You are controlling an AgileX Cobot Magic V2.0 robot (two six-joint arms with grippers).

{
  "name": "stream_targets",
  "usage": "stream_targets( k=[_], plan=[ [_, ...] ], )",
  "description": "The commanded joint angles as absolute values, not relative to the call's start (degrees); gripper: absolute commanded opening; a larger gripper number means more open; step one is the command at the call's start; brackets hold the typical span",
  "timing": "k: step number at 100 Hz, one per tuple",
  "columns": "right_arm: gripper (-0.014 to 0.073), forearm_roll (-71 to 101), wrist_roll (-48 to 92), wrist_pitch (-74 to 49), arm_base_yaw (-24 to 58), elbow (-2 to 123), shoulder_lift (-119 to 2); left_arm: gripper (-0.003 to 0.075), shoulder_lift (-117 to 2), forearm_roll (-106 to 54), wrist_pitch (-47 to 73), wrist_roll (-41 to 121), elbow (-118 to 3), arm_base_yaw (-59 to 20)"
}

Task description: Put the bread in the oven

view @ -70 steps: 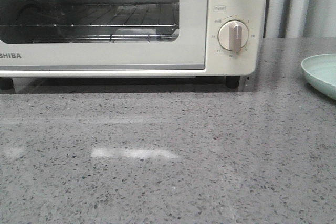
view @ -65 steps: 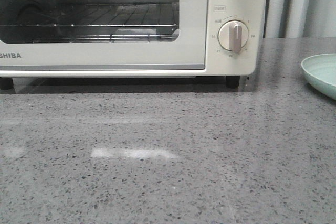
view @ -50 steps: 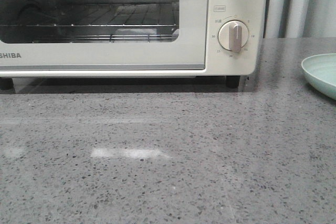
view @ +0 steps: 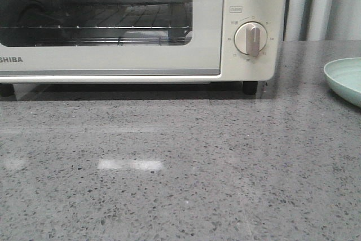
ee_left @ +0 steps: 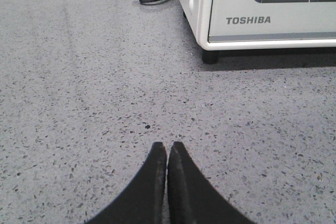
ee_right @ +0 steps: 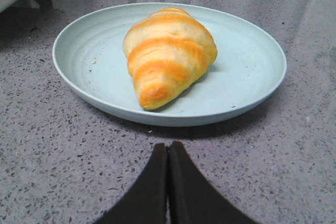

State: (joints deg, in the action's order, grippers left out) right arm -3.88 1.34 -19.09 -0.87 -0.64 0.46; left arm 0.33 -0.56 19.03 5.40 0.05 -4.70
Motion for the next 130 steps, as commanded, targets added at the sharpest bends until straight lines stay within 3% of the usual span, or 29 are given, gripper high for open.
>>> stream_targets(
  k=[1,26,56,86,104,130],
  plan=[
    [-0.0074,-4.24,1.39,-17.72,-0.81,-1.24,1.64,-0.0021,1.82,-0.55,13.12,5.43,1.33,-4.45],
    [-0.0074,1.47,1.39,-7.68,-0.81,-1.24,1.64,-0.0021,1.82,-17.54,2.09,5.22,1.33,-4.45],
    [-0.0074,2.68,1.31,16.87,-0.81,-1.24,1.64,-0.0021,1.82,-19.07,-12.94,5.22,1.33,-4.45],
    [-0.0074,3.44,-1.66,34.08,-0.81,-1.24,1.64,-0.0021,1.82,-19.61,-14.38,0.0,1.23,-4.45],
    [-0.0074,3.98,-2.25,32.03,-0.81,-0.83,1.64,-0.0021,1.82,-18.7,-14.28,0.0,-2.08,-4.45],
    [-0.0074,4.07,-2.41,7.75,-0.81,7.66,0.21,-0.002,-0.28,-5.44,-6.72,0.0,-12.83,-4.45]
  ],
)
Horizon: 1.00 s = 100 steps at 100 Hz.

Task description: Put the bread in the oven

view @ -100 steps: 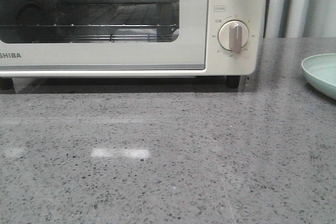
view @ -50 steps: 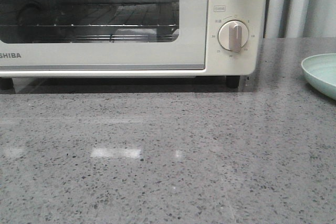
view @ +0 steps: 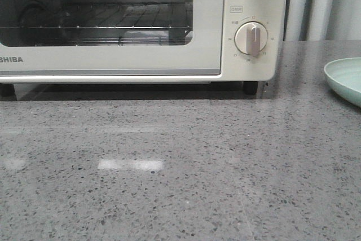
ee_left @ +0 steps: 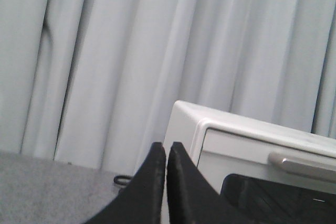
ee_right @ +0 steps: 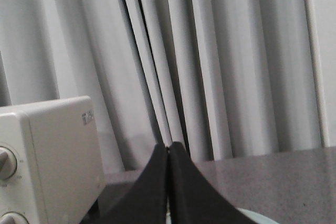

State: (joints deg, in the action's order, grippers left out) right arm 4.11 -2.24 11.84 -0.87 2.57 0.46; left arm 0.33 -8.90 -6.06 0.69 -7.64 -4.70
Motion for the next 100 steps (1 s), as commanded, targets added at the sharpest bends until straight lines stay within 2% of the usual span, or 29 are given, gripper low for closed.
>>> stream_targets(
  k=[1,9,16,21,31,39,51,68,82,100],
  plan=[
    [-0.0074,4.07,-2.41,7.21,-0.81,8.38,-0.03,-0.002,-0.44,-5.28,-6.14,0.0,-13.13,-4.45],
    [-0.0055,4.22,-2.41,1.68,-0.81,12.12,-1.78,0.0006,-2.4,-4.9,-4.24,0.35,-15.97,-4.87],
    [0.0001,4.22,-2.41,-3.04,-0.81,15.56,-3.76,0.0076,-4.35,-4.8,-4.24,0.35,-17.54,-5.77],
    [0.0075,4.22,-2.41,-6.44,-0.81,18.01,-5.26,0.0144,-6.09,-4.82,-4.45,0.35,-18.51,-6.77],
    [0.0279,4.22,-2.41,-10.54,-0.81,22.56,-8.4,0.0317,-9.3,-4.82,-4.9,0.46,-20.29,-8.88],
    [0.0384,4.22,-2.41,-12.97,-0.81,25.57,-11.27,0.0382,-11.89,-4.82,-4.11,0.46,-22.45,-10.62],
    [0.0391,4.22,-1.68,-20.62,-0.81,31.17,-15.87,0.037,-16.0,-4.77,0.61,0.69,-28.16,-13.26],
    [0.0391,4.22,1.78,-31.48,-0.81,41.0,-21.94,0.0291,-22.5,-4.68,7.95,0.69,-38.99,-16.25],
    [0.0391,4.22,1.78,-36.22,-0.81,48.98,-25.63,0.0207,-27.72,-4.91,15.77,0.69,-48.52,-18.24],
    [0.0388,4.22,1.78,-40.82,-0.81,56.74,-29.06,0.0056,-33.49,-6.54,18.96,0.69,-56.26,-20.31]
  ],
)
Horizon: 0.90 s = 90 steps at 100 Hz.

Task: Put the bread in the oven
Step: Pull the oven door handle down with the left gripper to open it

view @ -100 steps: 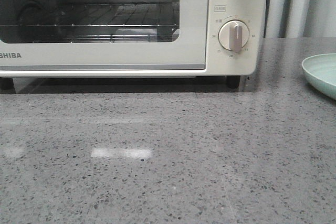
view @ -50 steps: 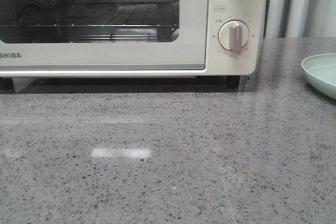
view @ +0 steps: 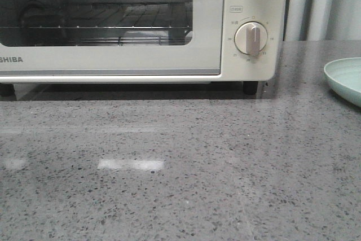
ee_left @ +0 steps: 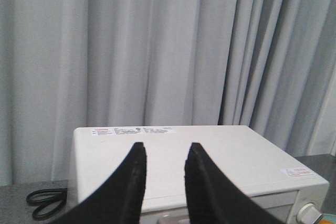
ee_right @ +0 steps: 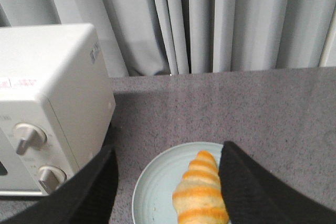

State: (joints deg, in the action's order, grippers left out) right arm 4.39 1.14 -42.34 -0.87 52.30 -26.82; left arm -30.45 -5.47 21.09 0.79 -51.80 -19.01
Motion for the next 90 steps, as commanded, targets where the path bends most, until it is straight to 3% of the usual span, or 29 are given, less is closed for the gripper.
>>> stream_targets(
  k=[1,12,24,34,59,90],
  plan=[
    [0.0382,4.22,1.78,-41.06,-0.81,57.2,-29.17,0.0045,-33.93,-6.54,19.06,0.69,-56.43,-20.58],
    [0.0265,4.22,1.78,-42.02,-0.81,60.0,-30.5,-0.0022,-37.09,-6.54,19.12,0.69,-58.65,-22.51],
    [0.008,4.38,2.13,-42.02,-0.81,61.39,-31.15,-0.0021,-40.59,-6.54,18.75,2.0,-59.59,-25.35],
    [0.0006,4.7,2.13,-42.93,-0.22,61.49,-31.39,-0.0021,-43.6,-6.54,18.65,2.45,-59.7,-27.73],
    [-0.004,4.7,2.13,-44.78,2.53,61.49,-31.5,-0.0021,-51.27,-6.54,18.68,5.27,-59.7,-33.22],
    [-0.004,4.7,2.13,-44.69,5.73,61.49,-31.5,-0.0021,-58.03,-6.29,13.28,5.36,-59.7,-33.8]
  ],
)
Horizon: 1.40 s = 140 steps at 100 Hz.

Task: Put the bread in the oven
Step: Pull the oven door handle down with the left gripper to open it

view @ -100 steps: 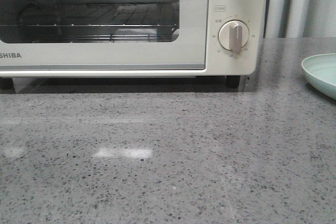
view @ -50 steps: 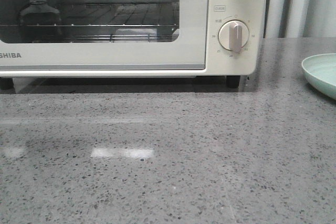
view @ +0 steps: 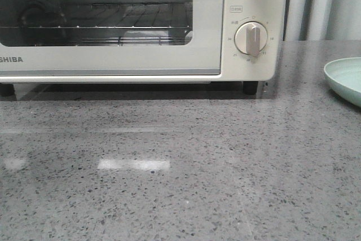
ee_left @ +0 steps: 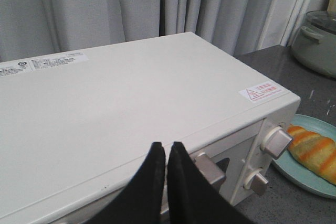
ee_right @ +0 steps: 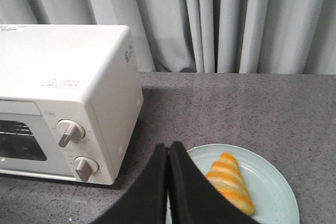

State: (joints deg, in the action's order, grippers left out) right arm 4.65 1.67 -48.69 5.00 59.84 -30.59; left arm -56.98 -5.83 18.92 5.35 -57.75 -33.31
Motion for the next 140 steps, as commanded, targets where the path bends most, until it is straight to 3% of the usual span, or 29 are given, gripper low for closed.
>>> stream_targets(
  k=[1,55,74,117,140],
  plan=[
    [-0.004,4.7,2.13,-44.69,5.9,61.49,-31.5,-0.0021,-58.23,-6.29,13.26,5.36,-59.7,-33.8],
    [-0.004,4.7,2.13,-43.69,6.62,61.49,-31.5,-0.0021,-66.12,-6.29,13.15,5.36,-59.6,-33.8],
    [-0.004,4.7,2.13,-43.56,6.62,61.49,-31.4,-0.0021,-64.19,-8.67,12.56,5.36,-53.78,-33.8],
    [-0.004,4.7,2.13,-43.88,6.62,61.49,-31.4,-0.0022,-42.75,-14.84,8.33,5.15,-32.16,-33.8],
    [-0.004,4.7,2.13,-47.86,6.62,61.37,-31.4,-0.0022,-23.45,-20.84,8.41,5.48,-30.19,-35.05]
  ],
)
